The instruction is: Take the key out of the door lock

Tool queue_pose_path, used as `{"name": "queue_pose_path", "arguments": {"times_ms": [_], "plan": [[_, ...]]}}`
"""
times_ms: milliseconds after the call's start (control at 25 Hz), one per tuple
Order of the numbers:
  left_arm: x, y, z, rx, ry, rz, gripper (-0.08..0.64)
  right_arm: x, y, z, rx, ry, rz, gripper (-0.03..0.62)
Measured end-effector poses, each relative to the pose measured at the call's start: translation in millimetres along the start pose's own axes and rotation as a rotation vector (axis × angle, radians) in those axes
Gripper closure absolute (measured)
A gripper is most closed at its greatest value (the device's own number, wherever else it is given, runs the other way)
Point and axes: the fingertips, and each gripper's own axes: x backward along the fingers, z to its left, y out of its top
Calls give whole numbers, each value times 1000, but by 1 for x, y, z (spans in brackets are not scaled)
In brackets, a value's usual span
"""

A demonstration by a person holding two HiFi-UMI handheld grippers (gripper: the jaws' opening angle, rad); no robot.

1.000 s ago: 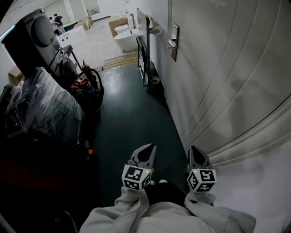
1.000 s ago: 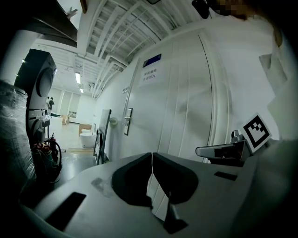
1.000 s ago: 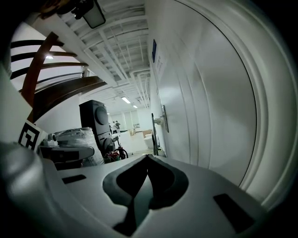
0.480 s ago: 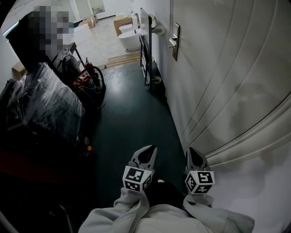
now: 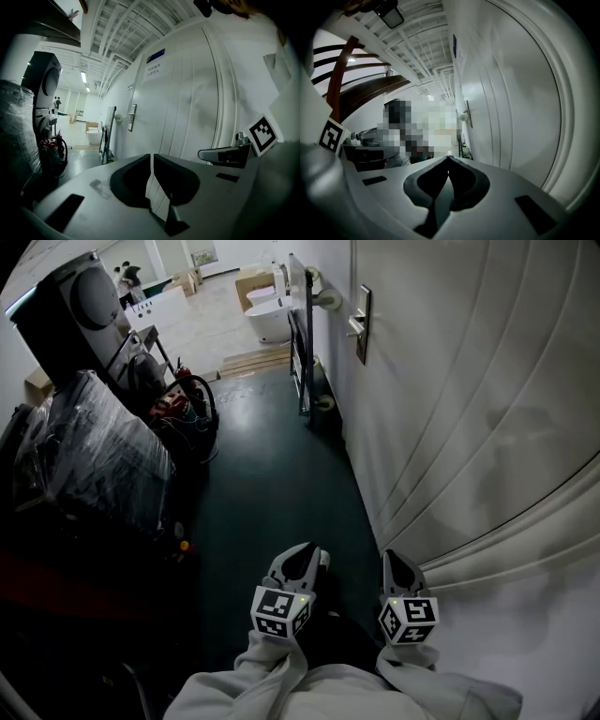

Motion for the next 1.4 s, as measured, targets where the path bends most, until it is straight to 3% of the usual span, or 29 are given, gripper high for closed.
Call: {"name": "queue_pose_path", "arguments": {"times_ms": [440,1400], "plan": [[-57,18,30,26,-2,-6,543,-53,19,-15,13,13,16,540],[-195,96,138,-8,-41,-7,543,-209,102,-48,-5,-37,-10,540]]}}
